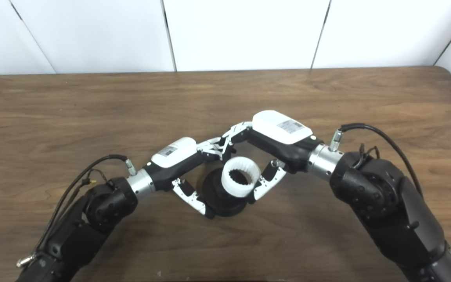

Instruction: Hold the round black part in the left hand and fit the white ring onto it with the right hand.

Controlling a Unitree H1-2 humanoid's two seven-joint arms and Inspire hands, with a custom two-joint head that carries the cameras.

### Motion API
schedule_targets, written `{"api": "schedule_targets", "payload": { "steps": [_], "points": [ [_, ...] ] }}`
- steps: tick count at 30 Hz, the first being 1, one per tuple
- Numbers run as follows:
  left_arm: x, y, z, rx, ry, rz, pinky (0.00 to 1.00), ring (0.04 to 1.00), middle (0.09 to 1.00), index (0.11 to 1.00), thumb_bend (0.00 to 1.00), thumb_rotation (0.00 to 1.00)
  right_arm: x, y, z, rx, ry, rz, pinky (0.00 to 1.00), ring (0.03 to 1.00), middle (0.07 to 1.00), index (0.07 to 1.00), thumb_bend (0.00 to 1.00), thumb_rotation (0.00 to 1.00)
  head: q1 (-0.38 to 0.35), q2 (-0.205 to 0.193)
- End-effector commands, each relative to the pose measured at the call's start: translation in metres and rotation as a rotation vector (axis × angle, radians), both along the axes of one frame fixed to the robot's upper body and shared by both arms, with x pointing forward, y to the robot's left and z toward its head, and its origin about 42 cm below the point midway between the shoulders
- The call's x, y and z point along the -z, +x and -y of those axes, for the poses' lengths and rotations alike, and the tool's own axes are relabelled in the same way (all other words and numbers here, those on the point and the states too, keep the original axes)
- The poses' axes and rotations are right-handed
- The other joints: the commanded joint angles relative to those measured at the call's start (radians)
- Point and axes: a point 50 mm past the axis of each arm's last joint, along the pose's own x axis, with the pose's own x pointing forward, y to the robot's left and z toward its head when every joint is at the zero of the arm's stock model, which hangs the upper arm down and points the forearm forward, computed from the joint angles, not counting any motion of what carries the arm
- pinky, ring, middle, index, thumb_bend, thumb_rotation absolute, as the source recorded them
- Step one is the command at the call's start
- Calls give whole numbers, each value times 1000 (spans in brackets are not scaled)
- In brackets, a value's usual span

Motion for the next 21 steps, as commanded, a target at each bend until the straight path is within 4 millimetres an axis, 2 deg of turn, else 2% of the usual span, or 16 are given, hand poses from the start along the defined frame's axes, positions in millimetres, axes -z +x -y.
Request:
{"api": "schedule_targets", "payload": {
  "steps": [1,21],
  "points": [
    [10,-4,3,11,76,-51,813,974,897,484,521,76,-13,1,-2,-13,22,65,745,829,775,483,515,146,2,3],
    [10,-7,7,16,69,-51,760,975,891,484,521,77,-3,10,-24,1,76,48,752,824,766,482,514,145,8,10]
  ]
}}
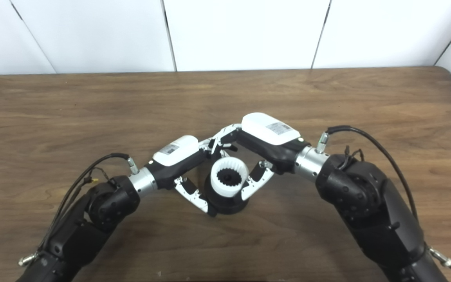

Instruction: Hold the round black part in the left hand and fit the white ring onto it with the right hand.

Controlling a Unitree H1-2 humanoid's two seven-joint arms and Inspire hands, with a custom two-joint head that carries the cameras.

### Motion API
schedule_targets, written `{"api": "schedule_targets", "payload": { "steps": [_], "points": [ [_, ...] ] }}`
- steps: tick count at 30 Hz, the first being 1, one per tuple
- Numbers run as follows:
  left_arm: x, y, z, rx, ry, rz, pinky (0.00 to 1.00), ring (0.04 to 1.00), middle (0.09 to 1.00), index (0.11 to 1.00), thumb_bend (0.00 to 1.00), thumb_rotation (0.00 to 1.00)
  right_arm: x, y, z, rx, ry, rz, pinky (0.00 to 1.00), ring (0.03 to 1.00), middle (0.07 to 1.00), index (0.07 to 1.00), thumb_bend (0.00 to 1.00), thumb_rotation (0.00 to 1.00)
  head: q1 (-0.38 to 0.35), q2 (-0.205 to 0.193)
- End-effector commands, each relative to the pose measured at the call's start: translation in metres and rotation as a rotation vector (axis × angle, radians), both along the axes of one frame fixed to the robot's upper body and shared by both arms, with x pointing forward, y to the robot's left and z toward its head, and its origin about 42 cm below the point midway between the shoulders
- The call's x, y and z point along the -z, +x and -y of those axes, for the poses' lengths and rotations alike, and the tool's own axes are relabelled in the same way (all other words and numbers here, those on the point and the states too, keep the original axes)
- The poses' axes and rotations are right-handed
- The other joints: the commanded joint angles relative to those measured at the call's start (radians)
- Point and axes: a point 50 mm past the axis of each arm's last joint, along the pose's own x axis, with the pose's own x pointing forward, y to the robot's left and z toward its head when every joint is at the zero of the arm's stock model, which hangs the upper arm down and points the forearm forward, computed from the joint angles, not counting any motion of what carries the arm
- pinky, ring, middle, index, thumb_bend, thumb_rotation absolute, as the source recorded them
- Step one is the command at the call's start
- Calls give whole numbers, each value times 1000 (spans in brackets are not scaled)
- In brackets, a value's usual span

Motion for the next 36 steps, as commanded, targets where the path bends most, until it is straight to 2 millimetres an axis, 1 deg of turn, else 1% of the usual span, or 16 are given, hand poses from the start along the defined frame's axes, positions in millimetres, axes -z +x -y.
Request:
{"api": "schedule_targets", "payload": {
  "steps": [1,4,7,15,18,24,30,33,34,35,36],
  "points": [
    [14,-8,2,28,58,-58,746,972,891,484,521,77,-14,6,-5,-10,26,73,758,825,768,482,514,145,1,0],
    [14,-8,2,29,55,-57,772,975,894,484,521,77,-11,7,-8,-9,23,69,773,830,772,483,513,145,2,3],
    [14,-9,3,32,52,-50,756,969,894,484,521,77,-8,7,-9,-4,22,64,770,828,772,483,513,145,3,4],
    [13,-11,4,36,47,-61,767,973,893,484,521,76,1,11,-10,4,19,47,771,820,770,483,513,146,5,8],
    [13,-11,3,33,45,-63,753,972,893,484,521,76,5,12,-9,9,9,39,775,820,770,483,513,146,5,8],
    [13,-11,3,30,46,-66,756,973,893,484,521,76,11,14,-6,22,-17,34,772,820,770,483,513,146,6,10],
    [12,-11,3,35,54,-66,784,979,899,484,521,77,12,15,-2,42,-56,12,781,822,785,488,513,152,6,10],
    [11,-10,3,33,55,-65,784,978,897,484,521,76,9,15,-1,34,-77,8,774,823,814,497,516,159,1,10],
    [11,-10,3,32,55,-64,780,973,893,484,521,76,8,15,0,31,-86,9,768,819,824,606,661,223,1,10],
    [11,-10,3,32,55,-64,777,971,891,484,521,76,7,15,0,29,-93,9,765,818,833,689,761,267,1,10],
    [11,-10,3,31,54,-63,775,970,890,484,521,75,6,15,0,28,-101,6,764,818,836,718,794,282,1,10]
  ]
}}
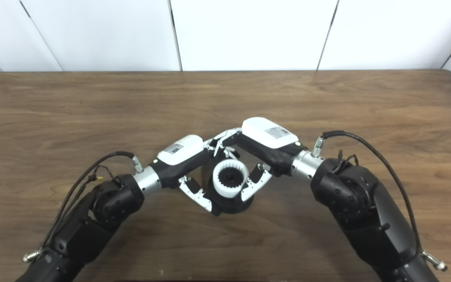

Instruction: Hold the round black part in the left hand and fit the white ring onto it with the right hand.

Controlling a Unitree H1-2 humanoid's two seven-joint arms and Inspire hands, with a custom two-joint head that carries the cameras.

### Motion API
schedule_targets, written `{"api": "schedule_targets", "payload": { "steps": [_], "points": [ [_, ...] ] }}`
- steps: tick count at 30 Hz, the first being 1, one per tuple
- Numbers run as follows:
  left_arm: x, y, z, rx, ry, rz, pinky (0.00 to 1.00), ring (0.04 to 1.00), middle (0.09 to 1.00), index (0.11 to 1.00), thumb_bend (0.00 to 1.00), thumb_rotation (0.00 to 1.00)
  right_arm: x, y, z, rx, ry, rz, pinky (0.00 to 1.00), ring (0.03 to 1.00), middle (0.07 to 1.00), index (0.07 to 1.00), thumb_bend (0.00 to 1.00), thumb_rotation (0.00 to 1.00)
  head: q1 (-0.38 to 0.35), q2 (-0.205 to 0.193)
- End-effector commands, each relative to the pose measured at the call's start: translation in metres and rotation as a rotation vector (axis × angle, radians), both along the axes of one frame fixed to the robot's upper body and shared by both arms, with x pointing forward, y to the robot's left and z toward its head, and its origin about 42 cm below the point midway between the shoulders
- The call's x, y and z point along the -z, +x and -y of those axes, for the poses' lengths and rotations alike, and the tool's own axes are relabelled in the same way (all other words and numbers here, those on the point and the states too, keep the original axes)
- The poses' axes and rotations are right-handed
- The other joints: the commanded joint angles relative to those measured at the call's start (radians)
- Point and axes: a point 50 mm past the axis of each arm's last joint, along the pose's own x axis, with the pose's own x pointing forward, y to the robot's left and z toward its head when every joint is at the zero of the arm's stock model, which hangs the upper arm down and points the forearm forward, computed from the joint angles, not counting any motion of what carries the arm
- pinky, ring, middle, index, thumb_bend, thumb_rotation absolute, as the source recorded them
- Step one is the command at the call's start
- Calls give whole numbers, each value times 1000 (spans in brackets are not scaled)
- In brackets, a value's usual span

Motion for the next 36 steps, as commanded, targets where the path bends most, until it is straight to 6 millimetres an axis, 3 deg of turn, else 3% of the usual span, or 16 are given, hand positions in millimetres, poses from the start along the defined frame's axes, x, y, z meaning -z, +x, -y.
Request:
{"api": "schedule_targets", "payload": {
  "steps": [1,6,10,19,24,31,36],
  "points": [
    [11,-8,3,37,54,-59,773,968,887,484,521,76,-11,5,3,10,-57,26,765,822,844,766,828,293,1,0],
    [11,-8,3,37,58,-61,761,967,885,484,521,76,-16,5,2,17,-80,-4,775,844,876,907,924,328,2,2],
    [10,-7,3,36,58,-58,759,963,881,484,521,76,-19,5,2,15,-96,-9,783,849,884,941,952,332,-1,2],
    [11,-6,2,35,64,-60,781,968,889,484,521,76,-24,6,3,20,-93,-20,804,861,893,934,961,338,-4,-2],
    [11,-6,1,37,65,-58,793,968,891,484,521,78,-34,7,8,24,-44,-18,786,860,895,914,908,334,-7,-2],
    [11,-6,0,38,66,-65,772,971,894,484,521,76,-55,11,23,36,-2,8,721,855,899,887,793,244,-10,-2],
    [11,-6,1,38,63,-62,758,966,889,483,521,76,-61,16,36,71,44,12,719,861,898,882,787,192,-10,-2]
  ]
}}
